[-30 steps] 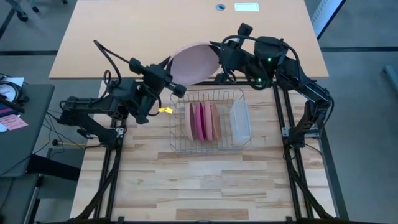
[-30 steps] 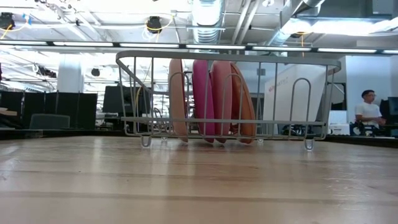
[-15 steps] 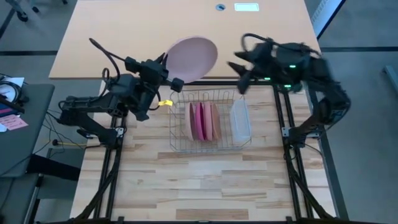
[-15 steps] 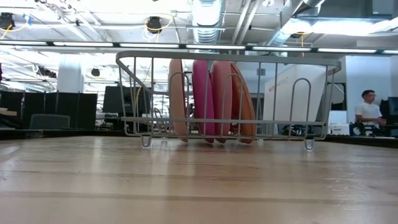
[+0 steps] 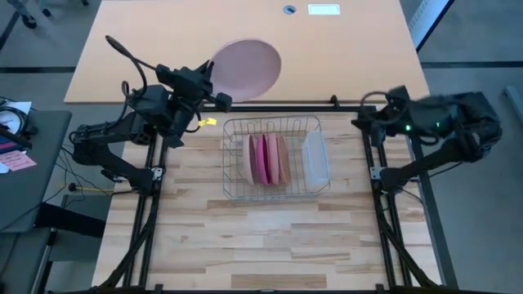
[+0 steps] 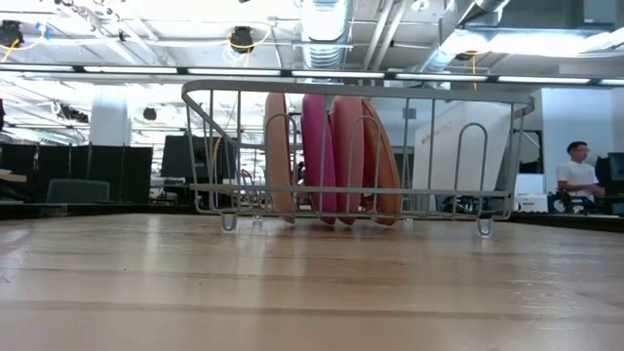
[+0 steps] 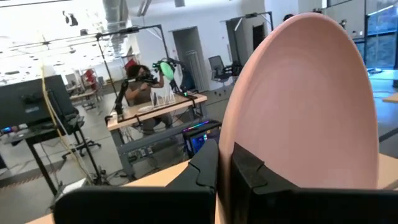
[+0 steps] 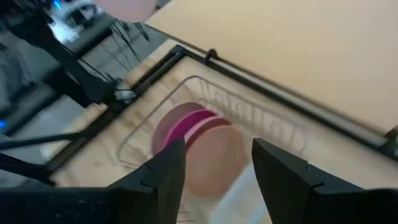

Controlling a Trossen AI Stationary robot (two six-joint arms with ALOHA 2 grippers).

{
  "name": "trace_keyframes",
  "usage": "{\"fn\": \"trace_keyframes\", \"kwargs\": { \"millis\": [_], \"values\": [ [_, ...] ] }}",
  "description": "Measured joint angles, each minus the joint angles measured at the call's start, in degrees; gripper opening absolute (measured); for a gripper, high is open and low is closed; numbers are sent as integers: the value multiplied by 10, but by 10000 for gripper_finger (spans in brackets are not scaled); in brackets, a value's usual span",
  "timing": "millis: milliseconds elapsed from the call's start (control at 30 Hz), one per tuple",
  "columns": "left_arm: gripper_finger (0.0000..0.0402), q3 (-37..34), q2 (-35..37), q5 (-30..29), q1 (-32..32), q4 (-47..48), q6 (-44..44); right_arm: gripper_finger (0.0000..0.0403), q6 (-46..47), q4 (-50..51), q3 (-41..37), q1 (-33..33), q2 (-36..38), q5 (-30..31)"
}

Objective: Sort dishes
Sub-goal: Put the beige plate in the dish rack

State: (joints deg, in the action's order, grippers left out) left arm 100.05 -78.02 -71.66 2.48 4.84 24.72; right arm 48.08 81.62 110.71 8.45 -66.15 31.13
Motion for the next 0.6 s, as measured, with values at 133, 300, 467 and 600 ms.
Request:
{"fn": "trace_keyframes", "kwargs": {
  "millis": [133, 300, 467, 600],
  "values": [
    [0, 0, 3, 15, -8, 24, -31, 190, 93, -142, -175, 44, 74, 32],
    [0, 0, 3, 17, -12, 36, -45, 188, 177, -441, -403, 37, 143, 31],
    [3, 0, 3, 21, -13, 36, -29, 188, 258, -823, -589, 25, 163, 33],
    [3, 0, 3, 25, -14, 35, -21, 188, 367, -1091, -686, 0, 109, 32]
  ]
}}
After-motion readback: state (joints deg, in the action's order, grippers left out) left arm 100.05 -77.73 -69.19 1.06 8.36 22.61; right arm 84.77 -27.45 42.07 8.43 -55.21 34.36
